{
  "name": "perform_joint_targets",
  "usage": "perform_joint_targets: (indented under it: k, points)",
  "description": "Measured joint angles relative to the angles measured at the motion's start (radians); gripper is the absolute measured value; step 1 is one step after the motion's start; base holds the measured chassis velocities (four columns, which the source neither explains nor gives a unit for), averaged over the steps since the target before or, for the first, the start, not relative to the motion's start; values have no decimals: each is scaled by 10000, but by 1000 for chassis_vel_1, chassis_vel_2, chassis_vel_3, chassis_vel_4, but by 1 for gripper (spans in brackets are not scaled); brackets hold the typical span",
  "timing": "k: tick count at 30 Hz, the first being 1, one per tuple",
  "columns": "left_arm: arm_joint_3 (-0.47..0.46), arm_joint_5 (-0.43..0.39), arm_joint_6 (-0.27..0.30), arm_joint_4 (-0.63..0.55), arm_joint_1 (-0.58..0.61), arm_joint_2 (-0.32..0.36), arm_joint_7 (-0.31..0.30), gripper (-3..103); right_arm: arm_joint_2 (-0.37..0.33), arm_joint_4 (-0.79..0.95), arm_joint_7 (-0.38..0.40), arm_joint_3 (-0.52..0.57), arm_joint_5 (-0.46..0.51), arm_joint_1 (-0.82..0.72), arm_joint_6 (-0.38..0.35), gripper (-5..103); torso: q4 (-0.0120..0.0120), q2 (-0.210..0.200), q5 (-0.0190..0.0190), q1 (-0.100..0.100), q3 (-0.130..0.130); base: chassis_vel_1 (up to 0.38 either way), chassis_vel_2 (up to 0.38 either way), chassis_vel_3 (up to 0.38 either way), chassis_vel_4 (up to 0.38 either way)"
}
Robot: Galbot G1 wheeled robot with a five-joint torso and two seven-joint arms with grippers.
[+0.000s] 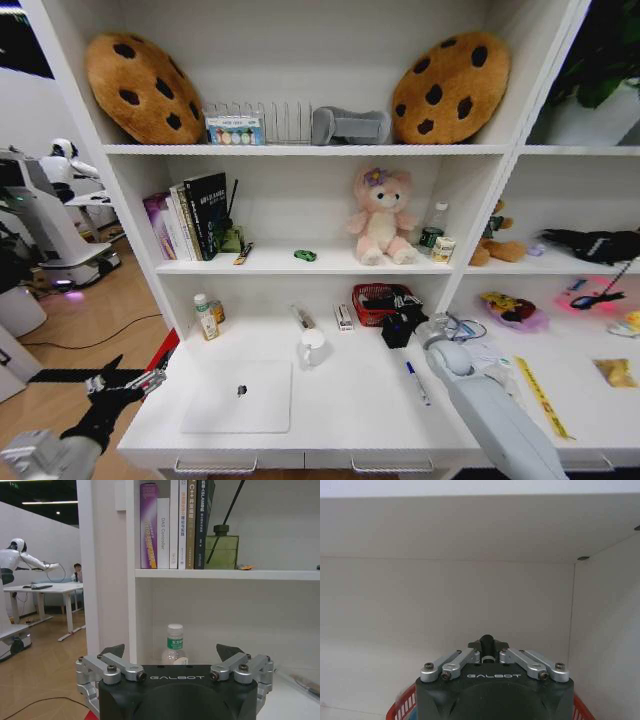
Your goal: Organize the objects on the table.
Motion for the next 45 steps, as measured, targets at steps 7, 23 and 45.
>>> perform_joint_targets:
  k: [7, 23, 45]
  points:
    - [0, 0, 0, 0, 0, 0, 0, 100, 101, -224, -69, -47, -124, 23, 247, 12, -2, 0, 0, -2, 0, 0, 0, 0, 0]
    - [0, 0, -1, 0, 0, 0, 0, 100, 143, -543, -67, -47, -285, 116, 701, 12, -1, 0, 0, -2, 0, 0, 0, 0, 0]
    - [0, 0, 0, 0, 0, 0, 0, 100, 168, -760, -92, -114, -483, 78, 991, 43, -1, 0, 1, -2, 0, 0, 0, 0, 0]
